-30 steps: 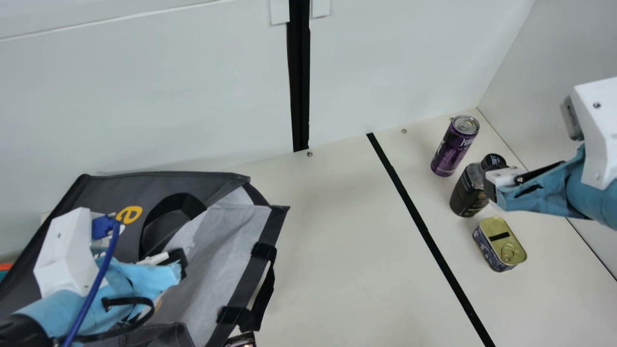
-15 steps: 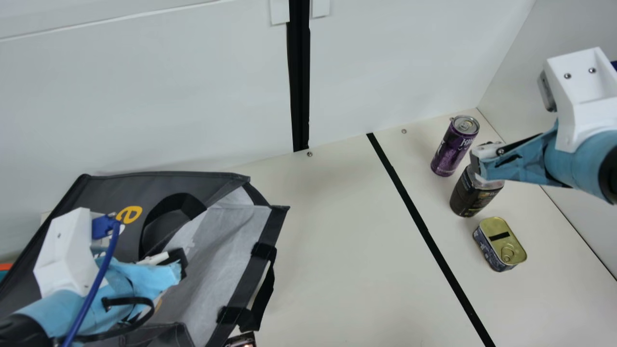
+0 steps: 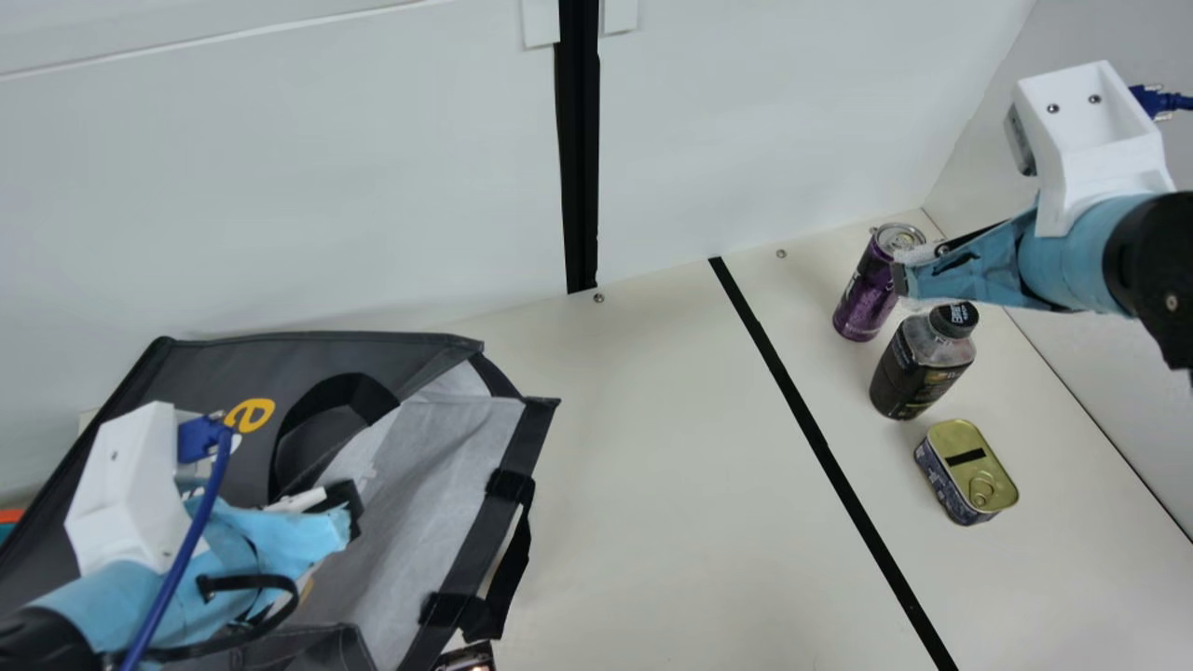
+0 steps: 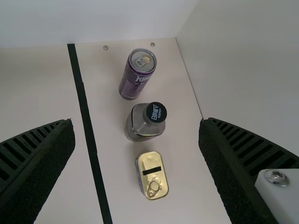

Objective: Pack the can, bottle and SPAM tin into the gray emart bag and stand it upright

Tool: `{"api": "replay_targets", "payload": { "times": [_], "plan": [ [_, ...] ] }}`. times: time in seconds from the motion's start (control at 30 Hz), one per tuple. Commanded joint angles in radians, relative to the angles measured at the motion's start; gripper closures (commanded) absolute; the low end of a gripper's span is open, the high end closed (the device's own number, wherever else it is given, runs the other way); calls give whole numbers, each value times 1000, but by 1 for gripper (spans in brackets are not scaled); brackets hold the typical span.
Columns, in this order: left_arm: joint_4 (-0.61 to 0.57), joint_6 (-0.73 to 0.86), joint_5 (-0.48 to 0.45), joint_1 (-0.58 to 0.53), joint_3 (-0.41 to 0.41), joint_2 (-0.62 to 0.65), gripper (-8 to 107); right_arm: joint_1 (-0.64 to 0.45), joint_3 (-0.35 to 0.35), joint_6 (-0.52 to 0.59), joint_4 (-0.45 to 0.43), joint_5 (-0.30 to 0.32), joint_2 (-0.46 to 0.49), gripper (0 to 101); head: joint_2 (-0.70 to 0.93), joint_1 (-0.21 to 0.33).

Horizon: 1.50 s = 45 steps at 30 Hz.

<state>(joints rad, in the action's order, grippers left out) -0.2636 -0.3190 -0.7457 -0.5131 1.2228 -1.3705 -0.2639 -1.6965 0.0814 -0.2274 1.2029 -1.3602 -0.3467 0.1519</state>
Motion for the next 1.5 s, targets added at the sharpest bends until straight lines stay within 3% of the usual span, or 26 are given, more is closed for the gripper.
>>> {"api": "replay_targets", "payload": {
  "times": [0.0, 0.53, 1.47],
  "plan": [
    [0, 0, 0, 0, 0, 0, 107, -12, -7, 11, 12, -8, -21, 6, -2, 23],
    [0, 0, 0, 0, 0, 0, 107, -85, -95, 88, 75, -36, -192, 6, -2, 23],
    [0, 0, 0, 0, 0, 0, 107, -149, -316, 153, 146, -14, -508, 6, -2, 23]
  ]
}}
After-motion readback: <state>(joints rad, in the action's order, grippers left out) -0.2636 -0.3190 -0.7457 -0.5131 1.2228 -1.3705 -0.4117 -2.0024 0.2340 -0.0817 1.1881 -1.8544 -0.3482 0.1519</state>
